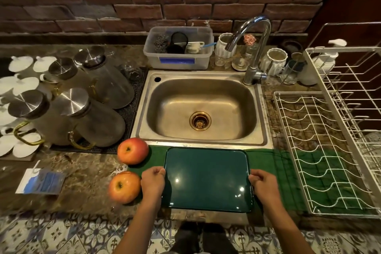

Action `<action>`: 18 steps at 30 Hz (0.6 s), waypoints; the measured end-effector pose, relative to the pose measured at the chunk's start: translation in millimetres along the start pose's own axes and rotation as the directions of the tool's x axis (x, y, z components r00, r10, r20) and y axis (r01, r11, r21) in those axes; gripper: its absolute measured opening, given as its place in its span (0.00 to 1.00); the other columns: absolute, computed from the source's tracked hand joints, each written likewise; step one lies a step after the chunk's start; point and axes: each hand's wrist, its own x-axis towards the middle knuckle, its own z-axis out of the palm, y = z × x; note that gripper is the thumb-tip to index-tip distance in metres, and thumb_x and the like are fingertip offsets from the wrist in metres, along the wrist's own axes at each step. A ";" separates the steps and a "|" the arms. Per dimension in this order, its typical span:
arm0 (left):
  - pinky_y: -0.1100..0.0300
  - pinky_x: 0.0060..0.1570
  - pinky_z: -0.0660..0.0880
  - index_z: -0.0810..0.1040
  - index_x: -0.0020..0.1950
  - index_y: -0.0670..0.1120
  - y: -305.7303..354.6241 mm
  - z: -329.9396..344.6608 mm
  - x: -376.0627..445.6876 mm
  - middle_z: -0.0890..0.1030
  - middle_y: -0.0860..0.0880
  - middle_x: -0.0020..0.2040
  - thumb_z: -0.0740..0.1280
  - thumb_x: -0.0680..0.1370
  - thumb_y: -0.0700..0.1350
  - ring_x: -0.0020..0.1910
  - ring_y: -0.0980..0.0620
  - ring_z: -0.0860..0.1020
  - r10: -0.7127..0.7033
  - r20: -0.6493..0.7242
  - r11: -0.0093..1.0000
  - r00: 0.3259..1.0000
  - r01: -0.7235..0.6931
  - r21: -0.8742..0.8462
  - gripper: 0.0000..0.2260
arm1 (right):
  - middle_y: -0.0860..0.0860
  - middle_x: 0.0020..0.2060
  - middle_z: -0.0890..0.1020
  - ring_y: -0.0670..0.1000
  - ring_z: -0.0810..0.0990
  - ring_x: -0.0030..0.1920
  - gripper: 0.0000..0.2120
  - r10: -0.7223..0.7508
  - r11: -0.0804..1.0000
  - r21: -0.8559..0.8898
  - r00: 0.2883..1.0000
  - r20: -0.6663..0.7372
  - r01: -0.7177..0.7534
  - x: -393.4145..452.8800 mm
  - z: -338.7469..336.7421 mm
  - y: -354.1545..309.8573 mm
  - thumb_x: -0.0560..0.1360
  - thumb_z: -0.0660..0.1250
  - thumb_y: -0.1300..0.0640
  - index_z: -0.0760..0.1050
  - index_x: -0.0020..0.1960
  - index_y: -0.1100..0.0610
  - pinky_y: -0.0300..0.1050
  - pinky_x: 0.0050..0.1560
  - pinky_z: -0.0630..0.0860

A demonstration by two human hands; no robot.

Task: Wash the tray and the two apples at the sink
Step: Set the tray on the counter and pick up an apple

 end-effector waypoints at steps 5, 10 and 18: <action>0.49 0.49 0.78 0.81 0.40 0.47 -2.2 0.3 0.2 0.83 0.43 0.42 0.67 0.80 0.36 0.44 0.45 0.79 -0.003 -0.014 1.000 1.000 0.003 0.000 0.10 | 0.52 0.40 0.86 0.53 0.83 0.45 0.14 -0.010 1.000 0.004 1.000 -0.001 0.010 -1.9 0.3 -1.2 0.79 0.65 0.66 0.81 0.42 0.51 0.46 0.41 0.77; 0.55 0.48 0.73 0.78 0.39 0.49 -2.7 3.9 -2.2 0.80 0.49 0.41 0.67 0.80 0.37 0.45 0.47 0.77 0.001 -0.054 1.000 0.999 -0.001 0.004 0.12 | 0.50 0.38 0.86 0.52 0.84 0.44 0.14 -0.012 0.999 0.035 1.000 0.014 0.012 -5.3 -1.5 -2.6 0.79 0.65 0.67 0.82 0.43 0.50 0.44 0.39 0.77; 0.51 0.47 0.75 0.81 0.45 0.45 -4.1 1.6 2.5 0.83 0.42 0.45 0.66 0.81 0.37 0.46 0.43 0.78 -0.005 -0.020 1.000 1.000 0.006 0.031 0.07 | 0.49 0.37 0.88 0.53 0.86 0.43 0.14 -0.018 0.999 0.035 0.999 0.038 0.016 -4.9 -3.8 -2.1 0.78 0.64 0.69 0.84 0.46 0.53 0.44 0.39 0.80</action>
